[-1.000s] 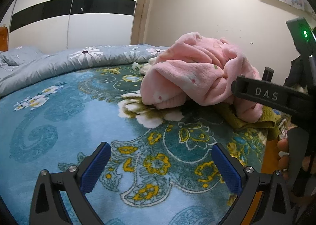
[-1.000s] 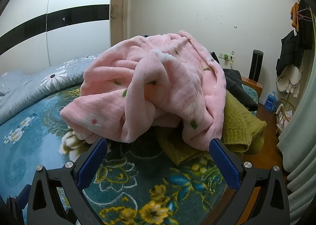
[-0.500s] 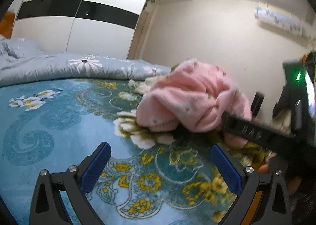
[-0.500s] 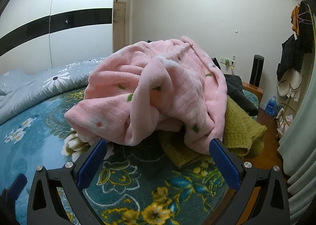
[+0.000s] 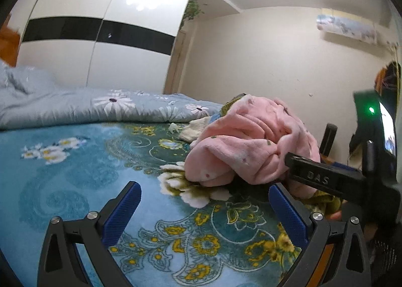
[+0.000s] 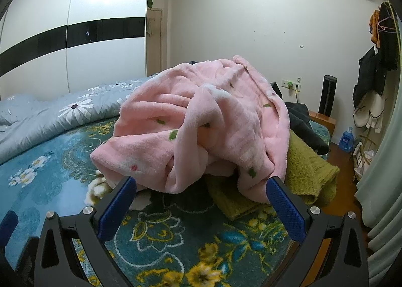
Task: Fold clothes
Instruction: 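Approach the crumpled pink fleece garment with both grippers open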
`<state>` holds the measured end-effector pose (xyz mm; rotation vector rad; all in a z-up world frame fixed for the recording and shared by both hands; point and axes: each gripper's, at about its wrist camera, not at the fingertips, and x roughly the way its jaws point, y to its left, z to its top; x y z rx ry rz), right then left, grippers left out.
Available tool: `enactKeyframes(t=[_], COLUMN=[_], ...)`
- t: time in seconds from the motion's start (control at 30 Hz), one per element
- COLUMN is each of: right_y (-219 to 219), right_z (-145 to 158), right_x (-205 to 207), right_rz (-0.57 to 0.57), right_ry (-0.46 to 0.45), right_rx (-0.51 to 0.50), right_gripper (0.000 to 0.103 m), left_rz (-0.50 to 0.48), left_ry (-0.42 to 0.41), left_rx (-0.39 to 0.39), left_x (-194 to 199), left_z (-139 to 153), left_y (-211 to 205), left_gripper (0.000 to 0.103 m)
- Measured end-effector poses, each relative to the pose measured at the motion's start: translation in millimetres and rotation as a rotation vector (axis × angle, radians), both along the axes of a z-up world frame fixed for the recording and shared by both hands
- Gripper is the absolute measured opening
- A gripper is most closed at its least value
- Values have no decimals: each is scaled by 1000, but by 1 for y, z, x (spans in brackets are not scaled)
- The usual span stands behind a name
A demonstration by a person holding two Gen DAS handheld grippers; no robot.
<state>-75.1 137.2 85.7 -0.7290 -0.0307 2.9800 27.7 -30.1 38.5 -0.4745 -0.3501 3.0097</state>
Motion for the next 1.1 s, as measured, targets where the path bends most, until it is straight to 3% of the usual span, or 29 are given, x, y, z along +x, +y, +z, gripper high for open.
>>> enactKeyframes(t=[0.17, 1.1], right_y=[-2, -13], right_z=[1, 7], right_x=[1, -8], right_rz=[-5, 61], right_ry=[0, -12], right_rx=[2, 19], right_gripper=[103, 103], left_rz=[-39, 0], left_ry=[-25, -44], left_rx=[20, 54], left_x=[-4, -4], left_z=[-1, -1], left_y=[0, -20], left_gripper=[103, 103])
